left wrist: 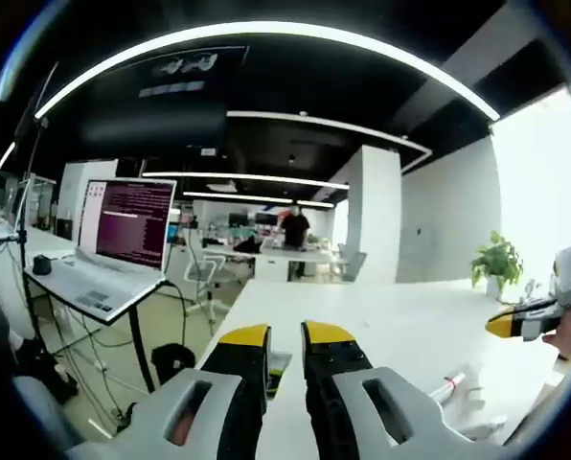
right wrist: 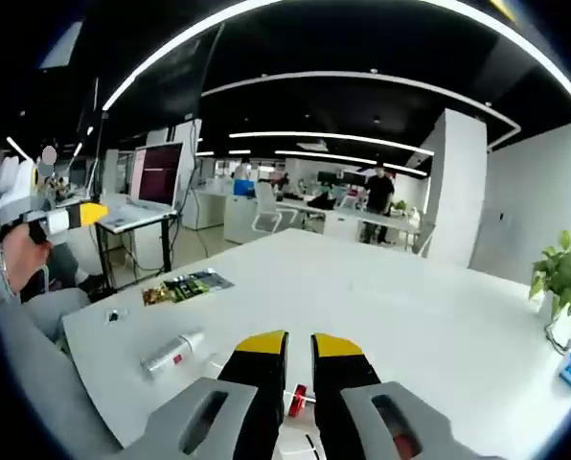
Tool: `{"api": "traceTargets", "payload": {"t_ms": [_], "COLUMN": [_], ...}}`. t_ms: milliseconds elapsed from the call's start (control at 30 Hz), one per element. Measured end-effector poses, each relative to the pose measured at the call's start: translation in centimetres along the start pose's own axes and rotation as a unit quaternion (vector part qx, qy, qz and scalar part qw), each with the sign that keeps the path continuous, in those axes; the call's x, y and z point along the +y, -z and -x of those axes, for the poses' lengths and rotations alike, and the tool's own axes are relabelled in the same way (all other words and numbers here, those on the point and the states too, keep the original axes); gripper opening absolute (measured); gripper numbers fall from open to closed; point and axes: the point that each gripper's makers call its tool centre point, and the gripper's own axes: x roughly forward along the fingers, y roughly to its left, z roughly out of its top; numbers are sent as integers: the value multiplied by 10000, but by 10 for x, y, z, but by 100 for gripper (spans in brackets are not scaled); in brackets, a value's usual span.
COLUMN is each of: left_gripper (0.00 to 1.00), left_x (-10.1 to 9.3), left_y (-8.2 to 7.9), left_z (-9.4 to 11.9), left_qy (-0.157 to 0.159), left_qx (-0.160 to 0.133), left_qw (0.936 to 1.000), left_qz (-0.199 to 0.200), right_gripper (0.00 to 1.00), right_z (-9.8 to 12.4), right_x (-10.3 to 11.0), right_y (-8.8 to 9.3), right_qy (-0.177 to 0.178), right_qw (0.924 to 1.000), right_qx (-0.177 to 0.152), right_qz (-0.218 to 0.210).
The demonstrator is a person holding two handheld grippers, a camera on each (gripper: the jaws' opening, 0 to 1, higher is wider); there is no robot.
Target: Arrange the skincare products in the storage area until every visible bottle or jar stands upright without overlapping.
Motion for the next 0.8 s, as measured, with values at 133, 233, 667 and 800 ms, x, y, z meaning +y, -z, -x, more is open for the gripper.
{"api": "traceTargets", "payload": {"t_ms": [133, 233, 667, 800], "left_gripper": [9, 11, 16, 14], "left_x": [-11, -15, -11, -8], "left_y": [8, 17, 17, 26], "left_z": [-6, -8, -10, -9], "left_qy": [197, 257, 220, 206], "left_qx": [200, 416, 344, 631], "left_qw": [9990, 9969, 9943, 9952], "left_qz": [-333, -622, -982, -726], "right_gripper": [7, 10, 14, 15], "right_z": [-1, -2, -5, -5], "right_x": [10, 15, 21, 22], "right_y": [1, 4, 23, 24], "right_qy": [-129, -205, -428, -468], "right_qw": [9991, 9987, 9972, 9967], "right_qx": [44, 95, 514, 558], "right_qz": [410, 451, 333, 357]}}
